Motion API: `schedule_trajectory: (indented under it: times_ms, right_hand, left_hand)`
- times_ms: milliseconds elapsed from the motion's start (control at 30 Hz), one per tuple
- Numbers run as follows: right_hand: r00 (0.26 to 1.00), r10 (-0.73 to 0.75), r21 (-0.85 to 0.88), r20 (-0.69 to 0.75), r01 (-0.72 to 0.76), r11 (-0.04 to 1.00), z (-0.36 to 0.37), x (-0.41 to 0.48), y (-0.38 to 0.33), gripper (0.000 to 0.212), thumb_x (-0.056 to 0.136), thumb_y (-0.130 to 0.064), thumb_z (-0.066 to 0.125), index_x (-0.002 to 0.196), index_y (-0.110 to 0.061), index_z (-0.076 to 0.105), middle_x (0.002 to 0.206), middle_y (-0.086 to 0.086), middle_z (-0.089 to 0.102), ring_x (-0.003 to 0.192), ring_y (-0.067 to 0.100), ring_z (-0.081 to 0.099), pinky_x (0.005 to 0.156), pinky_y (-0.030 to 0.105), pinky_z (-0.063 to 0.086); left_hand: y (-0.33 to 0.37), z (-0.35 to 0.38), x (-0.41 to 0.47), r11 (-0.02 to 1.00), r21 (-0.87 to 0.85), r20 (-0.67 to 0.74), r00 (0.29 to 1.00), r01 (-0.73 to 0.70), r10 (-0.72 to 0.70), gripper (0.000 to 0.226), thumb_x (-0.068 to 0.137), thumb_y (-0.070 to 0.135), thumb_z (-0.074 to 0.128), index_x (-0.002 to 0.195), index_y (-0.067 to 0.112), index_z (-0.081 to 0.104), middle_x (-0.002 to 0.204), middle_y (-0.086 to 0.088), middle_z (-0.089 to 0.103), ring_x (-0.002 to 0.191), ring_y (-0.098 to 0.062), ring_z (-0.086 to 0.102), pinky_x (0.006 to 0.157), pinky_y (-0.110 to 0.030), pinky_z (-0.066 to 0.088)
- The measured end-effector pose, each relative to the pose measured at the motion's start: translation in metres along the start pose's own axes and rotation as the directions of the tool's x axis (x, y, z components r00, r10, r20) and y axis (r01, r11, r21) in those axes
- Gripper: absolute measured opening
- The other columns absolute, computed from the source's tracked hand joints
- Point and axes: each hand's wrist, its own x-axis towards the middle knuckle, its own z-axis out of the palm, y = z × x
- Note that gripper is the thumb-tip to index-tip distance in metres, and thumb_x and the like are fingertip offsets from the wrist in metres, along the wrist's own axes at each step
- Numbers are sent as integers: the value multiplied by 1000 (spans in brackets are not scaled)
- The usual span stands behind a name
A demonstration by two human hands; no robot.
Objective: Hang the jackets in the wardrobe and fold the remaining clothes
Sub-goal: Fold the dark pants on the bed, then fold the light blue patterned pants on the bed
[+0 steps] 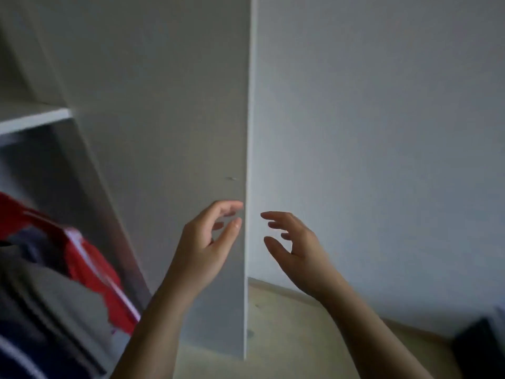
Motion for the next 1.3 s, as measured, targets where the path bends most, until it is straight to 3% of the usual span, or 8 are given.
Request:
schedule_trajectory:
  times_ms: [200, 367, 567, 667, 767, 967, 1133, 1300]
  right_hand:
    - [890, 343, -30, -301, -369, 929, -136, -99, 104, 34, 93, -22, 57, 118, -43, 51, 121, -22, 55, 111, -9, 52, 89, 19, 47]
    - [690, 510, 87, -513, -550, 831, -230, -167, 175, 35, 91, -11, 57, 113, -38, 57, 115, -14, 62, 108, -1, 57, 90, 32, 52]
    - [444, 543, 147, -713, -663, 734, -352, -223, 257, 39, 90, -8, 59, 105, -43, 57, 108, -5, 64, 95, 1, 62, 79, 23, 53]
    - [291, 588, 239, -755, -712, 660, -411, -257, 292, 35, 93, -12, 58, 103, -46, 59, 105, -8, 65, 89, 0, 63, 71, 16, 48]
    - [123, 586, 324, -801, -734, 597, -459, -298, 321, 37, 93, -14, 57, 100, -50, 59, 107, -8, 65, 95, 0, 63, 69, 13, 47]
    - [-131, 547, 432, -827, -771, 468, -506, -398, 366, 27, 94, -7, 55, 107, -30, 61, 105, -7, 65, 96, -4, 61, 73, 7, 47]
    - [-241, 606, 543, -758, -748, 381, -559, -480, 444, 22, 93, -7, 55, 109, -18, 64, 104, -7, 65, 94, -5, 59, 72, 4, 43]
    - [-260, 704, 600, -661, -747, 287, -636, -535, 535, 23, 91, -7, 55, 103, -23, 65, 98, -8, 65, 84, -7, 58, 64, 4, 40]
  left_hand:
    - [39, 214, 3, 959, -275, 334, 942, 74, 23, 17, 95, 18, 53, 106, 26, 65, 104, 18, 67, 102, 1, 61, 83, -11, 47]
    - [72, 358, 11, 934, -341, 586, 801, 105, 124, 17, 95, 16, 54, 100, 26, 66, 99, 14, 69, 96, -2, 64, 81, -17, 50]
    - [132, 539, 42, 874, -446, 756, 604, 193, 253, 16, 88, 26, 52, 95, 24, 66, 95, 7, 71, 91, -7, 66, 82, -21, 50]
    - [171, 625, 49, 849, -478, 807, 495, 227, 322, 17, 86, 28, 52, 95, 25, 66, 93, 11, 71, 89, -6, 66, 81, -15, 49]
    - [202, 707, 45, 841, -472, 849, 393, 264, 353, 19, 84, 30, 51, 94, 25, 66, 93, 9, 72, 89, -8, 67, 82, -20, 51]
    - [242, 852, -7, 874, -402, 915, 160, 274, 371, 23, 94, 8, 54, 91, 27, 66, 91, 8, 72, 89, -6, 67, 80, -23, 49]
    - [260, 969, -55, 929, -307, 952, 81, 208, 296, 22, 93, 13, 57, 89, 31, 67, 90, 16, 71, 87, -4, 65, 78, -18, 49]
    - [278, 1081, -77, 969, -196, 978, 100, 151, 182, 21, 91, 13, 58, 87, 31, 67, 86, 14, 70, 86, -4, 64, 79, -23, 50]
